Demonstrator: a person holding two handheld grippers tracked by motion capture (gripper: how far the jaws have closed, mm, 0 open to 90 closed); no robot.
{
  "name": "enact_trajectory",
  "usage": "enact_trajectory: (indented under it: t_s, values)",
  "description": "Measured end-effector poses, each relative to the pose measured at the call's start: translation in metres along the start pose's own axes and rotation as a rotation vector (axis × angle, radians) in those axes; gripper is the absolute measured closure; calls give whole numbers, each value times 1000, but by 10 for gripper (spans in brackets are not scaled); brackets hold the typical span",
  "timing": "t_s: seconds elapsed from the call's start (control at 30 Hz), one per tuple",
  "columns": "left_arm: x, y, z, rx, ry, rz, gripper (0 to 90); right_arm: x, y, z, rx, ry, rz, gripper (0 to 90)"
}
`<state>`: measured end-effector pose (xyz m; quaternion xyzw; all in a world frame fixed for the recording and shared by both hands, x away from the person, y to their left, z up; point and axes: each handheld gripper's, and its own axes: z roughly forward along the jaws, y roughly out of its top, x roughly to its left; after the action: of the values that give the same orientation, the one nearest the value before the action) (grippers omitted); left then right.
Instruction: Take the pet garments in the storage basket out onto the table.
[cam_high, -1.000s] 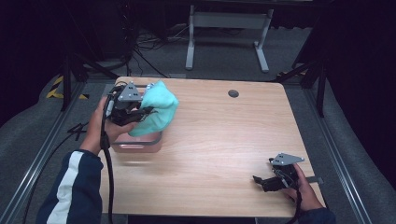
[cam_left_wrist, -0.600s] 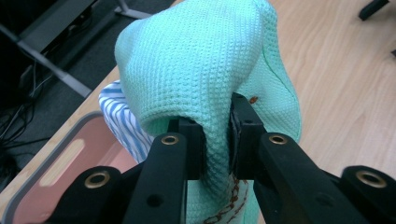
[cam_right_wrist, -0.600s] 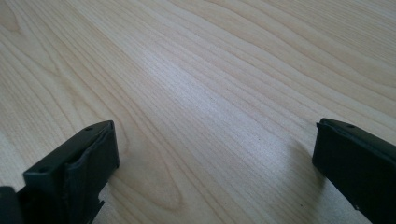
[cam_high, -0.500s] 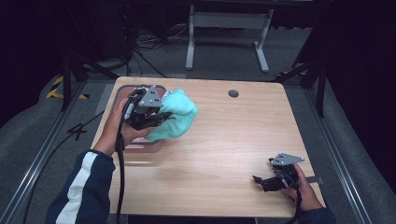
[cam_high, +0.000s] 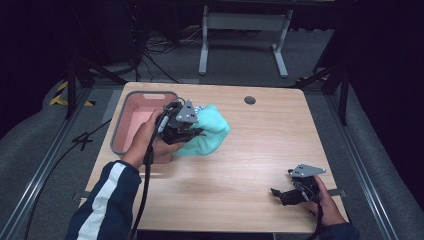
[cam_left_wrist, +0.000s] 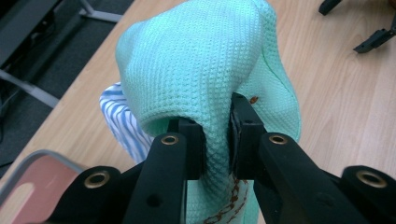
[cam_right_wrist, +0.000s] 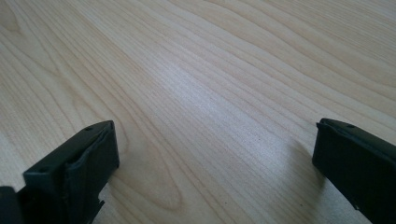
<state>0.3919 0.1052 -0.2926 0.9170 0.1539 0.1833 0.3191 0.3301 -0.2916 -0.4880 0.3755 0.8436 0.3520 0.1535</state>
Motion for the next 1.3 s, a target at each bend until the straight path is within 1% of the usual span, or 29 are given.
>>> enact_trajectory:
  t_s: [0.17, 0.3, 0.33, 0.37, 0.43, 0.47, 0.5, 0.53, 0.57, 0.63, 0.67, 0.7, 0.73, 0.8, 0.87, 0.97, 1.0, 1.07, 1.1, 1.13, 1.2, 1.23, 1.27, 1.3]
  values:
    - [-5, 6, 16, 18, -28, 20, 783, 0, 0, 0, 0, 0, 0, 6]
    - [-7, 6, 31, 38, -54, 20, 783, 0, 0, 0, 0, 0, 0, 6]
    - [-8, 6, 34, 38, -56, 12, 783, 0, 0, 0, 0, 0, 0, 6]
    - [-7, 5, 37, 44, -62, 15, 782, 0, 0, 0, 0, 0, 0, 6]
    - [-8, 4, 45, 54, -70, 5, 782, 0, 0, 0, 0, 0, 0, 6]
    - [-8, 3, 51, 63, -79, 0, 782, 0, 0, 0, 0, 0, 0, 6]
    - [-8, 3, 51, 63, -79, 0, 782, 0, 0, 0, 0, 0, 0, 6]
    - [-8, 2, 54, 68, -86, 3, 782, 0, 0, 0, 0, 0, 0, 6]
    - [-8, 1, 61, 77, -95, -3, 782, 0, 0, 0, 0, 0, -1, 6]
    - [-9, -2, 70, 90, -101, -14, 781, 0, 0, 0, 0, 0, 0, 6]
    - [-9, -3, 74, 96, -106, -12, 781, 0, 0, 0, 0, 0, -1, 6]
    - [-10, -4, 80, 110, -109, -24, 781, 0, 0, 0, 0, 0, -1, 6]
    - [-11, -6, 85, 114, -110, -32, 781, 0, 0, 0, 0, 0, 0, 6]
    - [-12, -8, 93, 122, -116, -36, 780, 0, 0, 0, 0, 0, 0, 6]
    - [-13, -10, 104, 126, -134, -46, 780, 0, 0, 0, 0, 0, -1, 6]
    - [-14, -13, 115, 147, -146, -53, 779, 0, 0, 0, 0, 0, -1, 6]
    - [-14, -13, 115, 147, -146, -53, 778, 0, 0, 0, 0, 0, -1, 6]
    - [-15, -15, 125, 164, -149, -50, 778, 0, 0, 0, -1, 0, 0, 6]
    - [-16, -16, 127, 160, -146, -58, 778, 0, 0, 0, 0, 0, 0, 6]
    - [-16, -16, 129, 170, -149, -61, 777, 0, 0, 0, 0, 0, 0, 6]
    - [-16, -19, 134, 172, -150, -61, 777, 0, 0, 0, -1, 0, 0, 6]
    - [-16, -19, 135, 179, -156, -65, 776, 0, 0, 0, -1, 0, 0, 6]
    - [-15, -20, 138, 173, -160, -72, 776, 0, 0, 0, 0, 0, 0, 6]
    - [-14, -21, 139, 178, -160, -78, 775, 0, 0, 0, 0, 0, 0, 6]
